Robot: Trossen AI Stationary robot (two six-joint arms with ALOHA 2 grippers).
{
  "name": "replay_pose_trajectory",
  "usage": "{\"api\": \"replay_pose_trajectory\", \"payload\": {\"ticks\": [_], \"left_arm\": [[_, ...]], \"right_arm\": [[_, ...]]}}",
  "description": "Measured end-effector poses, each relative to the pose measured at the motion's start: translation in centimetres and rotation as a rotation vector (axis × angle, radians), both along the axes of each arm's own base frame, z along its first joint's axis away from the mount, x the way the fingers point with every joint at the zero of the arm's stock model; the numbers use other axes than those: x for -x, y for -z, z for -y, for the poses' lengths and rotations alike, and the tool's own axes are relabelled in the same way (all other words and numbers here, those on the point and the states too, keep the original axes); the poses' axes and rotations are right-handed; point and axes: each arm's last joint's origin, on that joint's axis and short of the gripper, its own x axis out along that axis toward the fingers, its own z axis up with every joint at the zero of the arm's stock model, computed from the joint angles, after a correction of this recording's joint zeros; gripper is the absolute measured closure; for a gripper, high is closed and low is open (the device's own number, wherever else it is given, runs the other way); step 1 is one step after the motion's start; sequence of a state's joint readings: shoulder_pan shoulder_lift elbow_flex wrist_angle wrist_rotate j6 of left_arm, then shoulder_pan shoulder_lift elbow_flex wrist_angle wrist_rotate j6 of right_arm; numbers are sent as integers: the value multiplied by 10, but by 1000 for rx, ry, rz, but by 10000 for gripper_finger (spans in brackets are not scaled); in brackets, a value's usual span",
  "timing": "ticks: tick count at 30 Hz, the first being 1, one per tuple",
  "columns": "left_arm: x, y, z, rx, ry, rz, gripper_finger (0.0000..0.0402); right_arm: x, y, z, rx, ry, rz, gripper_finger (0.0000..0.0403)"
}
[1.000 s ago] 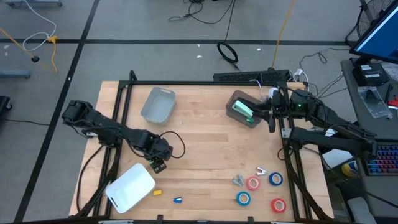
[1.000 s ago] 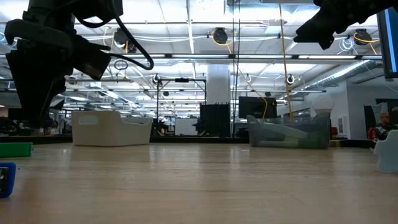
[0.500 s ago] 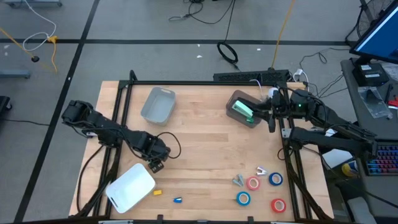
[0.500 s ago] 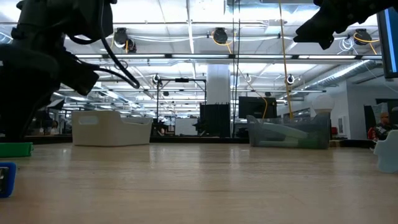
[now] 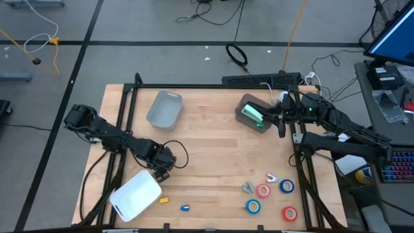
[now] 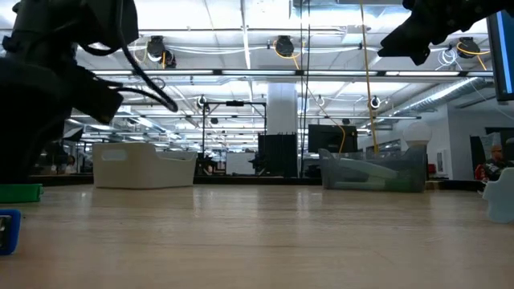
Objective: Pick and place Stapler, Stapler remover, tape
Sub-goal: Put the dark green stapler into the black bin
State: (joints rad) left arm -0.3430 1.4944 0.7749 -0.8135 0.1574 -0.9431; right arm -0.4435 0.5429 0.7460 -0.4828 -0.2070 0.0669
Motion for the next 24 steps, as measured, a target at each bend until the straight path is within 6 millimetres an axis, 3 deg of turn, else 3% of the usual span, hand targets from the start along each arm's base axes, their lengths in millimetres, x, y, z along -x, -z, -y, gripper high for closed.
{"api": "replay_pose_trajectory", "payload": {"ticks": [16, 24], "left_arm": [[6, 13, -1, 10, -3, 16, 153], [6, 14, -1, -4, 9, 22, 240]], "right_arm": [[0, 0, 0, 0, 0, 0, 262], [0, 0, 0, -1, 0, -1, 261]]}}
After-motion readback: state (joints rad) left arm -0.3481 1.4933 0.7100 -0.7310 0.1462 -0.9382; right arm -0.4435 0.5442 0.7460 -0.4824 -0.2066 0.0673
